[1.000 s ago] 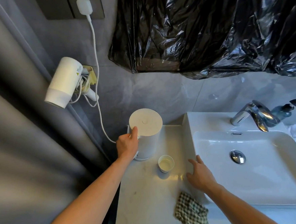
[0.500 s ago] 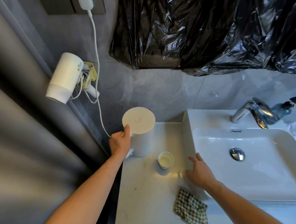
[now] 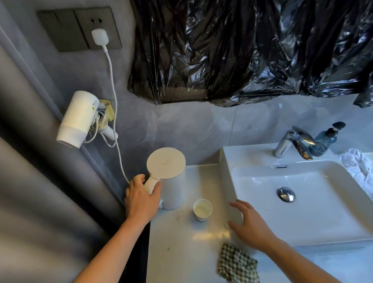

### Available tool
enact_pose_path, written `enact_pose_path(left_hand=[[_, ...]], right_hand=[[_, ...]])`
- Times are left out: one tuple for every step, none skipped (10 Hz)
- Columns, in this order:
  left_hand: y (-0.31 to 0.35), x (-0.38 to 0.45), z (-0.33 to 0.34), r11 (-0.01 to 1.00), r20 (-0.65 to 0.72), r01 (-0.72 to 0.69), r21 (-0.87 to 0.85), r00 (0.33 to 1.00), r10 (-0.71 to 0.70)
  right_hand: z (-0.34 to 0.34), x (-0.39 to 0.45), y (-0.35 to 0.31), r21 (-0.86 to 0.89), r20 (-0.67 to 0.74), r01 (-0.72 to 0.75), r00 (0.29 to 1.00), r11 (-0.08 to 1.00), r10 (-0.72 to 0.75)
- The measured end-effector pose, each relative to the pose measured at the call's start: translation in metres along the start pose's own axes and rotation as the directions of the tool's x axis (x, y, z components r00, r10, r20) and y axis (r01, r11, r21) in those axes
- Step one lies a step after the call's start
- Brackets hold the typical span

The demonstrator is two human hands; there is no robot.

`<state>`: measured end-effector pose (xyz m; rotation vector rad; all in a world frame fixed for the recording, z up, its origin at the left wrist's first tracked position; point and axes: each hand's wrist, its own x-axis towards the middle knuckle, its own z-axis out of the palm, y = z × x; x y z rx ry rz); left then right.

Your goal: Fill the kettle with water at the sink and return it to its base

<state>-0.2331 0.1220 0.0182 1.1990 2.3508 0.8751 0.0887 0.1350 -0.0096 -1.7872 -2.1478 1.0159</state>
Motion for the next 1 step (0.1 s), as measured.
enact_pose_path(left_hand=[[0.0138,-0.0431,-0.0181,0.978,0.112,-0.186,-0.093,0.974,0.196]], right_hand=[[-0.021,-0.0201,-0.0102,0.073,-0.069,0.074,0.995,0.995,-0.069]])
